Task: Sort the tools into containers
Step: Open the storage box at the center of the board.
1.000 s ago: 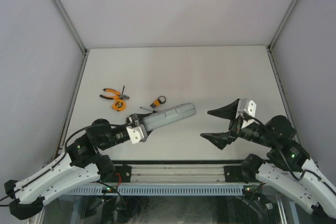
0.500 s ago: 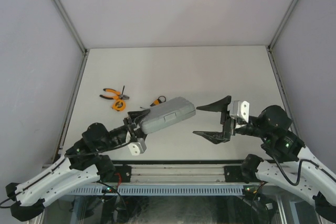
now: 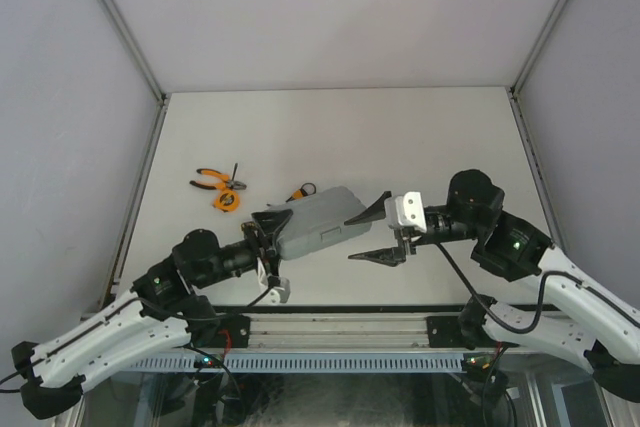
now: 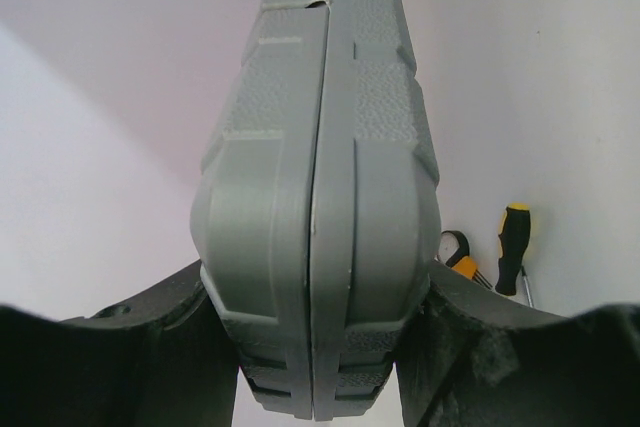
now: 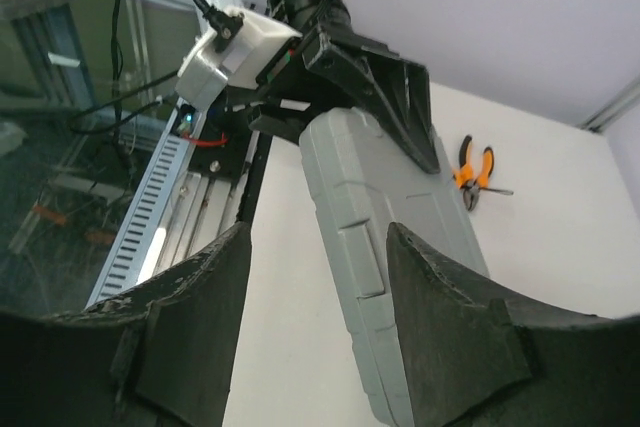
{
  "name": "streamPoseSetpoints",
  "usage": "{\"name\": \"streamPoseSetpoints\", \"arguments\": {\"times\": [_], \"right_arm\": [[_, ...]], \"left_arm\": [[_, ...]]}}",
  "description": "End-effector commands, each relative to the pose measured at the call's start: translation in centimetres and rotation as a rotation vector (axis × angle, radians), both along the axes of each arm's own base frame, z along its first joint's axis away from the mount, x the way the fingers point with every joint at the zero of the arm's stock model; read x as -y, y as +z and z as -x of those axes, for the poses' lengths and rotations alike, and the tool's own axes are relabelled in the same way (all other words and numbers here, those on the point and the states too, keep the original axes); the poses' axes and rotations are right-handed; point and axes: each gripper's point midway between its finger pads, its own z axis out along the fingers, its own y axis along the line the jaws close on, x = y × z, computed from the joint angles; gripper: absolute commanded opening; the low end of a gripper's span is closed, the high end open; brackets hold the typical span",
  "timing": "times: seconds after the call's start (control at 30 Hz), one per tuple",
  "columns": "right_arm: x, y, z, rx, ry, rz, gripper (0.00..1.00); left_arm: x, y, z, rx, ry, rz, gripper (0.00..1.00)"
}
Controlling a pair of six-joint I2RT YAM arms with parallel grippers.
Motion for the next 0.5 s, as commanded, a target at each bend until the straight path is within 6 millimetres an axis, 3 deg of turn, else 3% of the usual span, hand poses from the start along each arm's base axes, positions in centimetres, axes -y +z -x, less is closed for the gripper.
{"name": "streamPoseSetpoints", "arguments": {"times": [0.0, 0.2, 0.47], "right_arm": [[-0.4, -0.6, -0.6, 0.061, 0.008, 0.041, 0.56], [-1.6, -1.8, -2.0, 0.059, -0.009, 0.090, 0.54], [-2.6, -3.7, -2.2, 0.022, 0.009, 0.166, 0.51]], "left_arm": [[0.0, 6.0, 0.1, 0.173, -0.020, 0.086, 0.00], [0.0, 6.3, 1.2, 0.194, -0.068, 0.105, 0.00], [-0.1, 6.6, 1.5, 0.206, -0.074, 0.114, 0.00]]}}
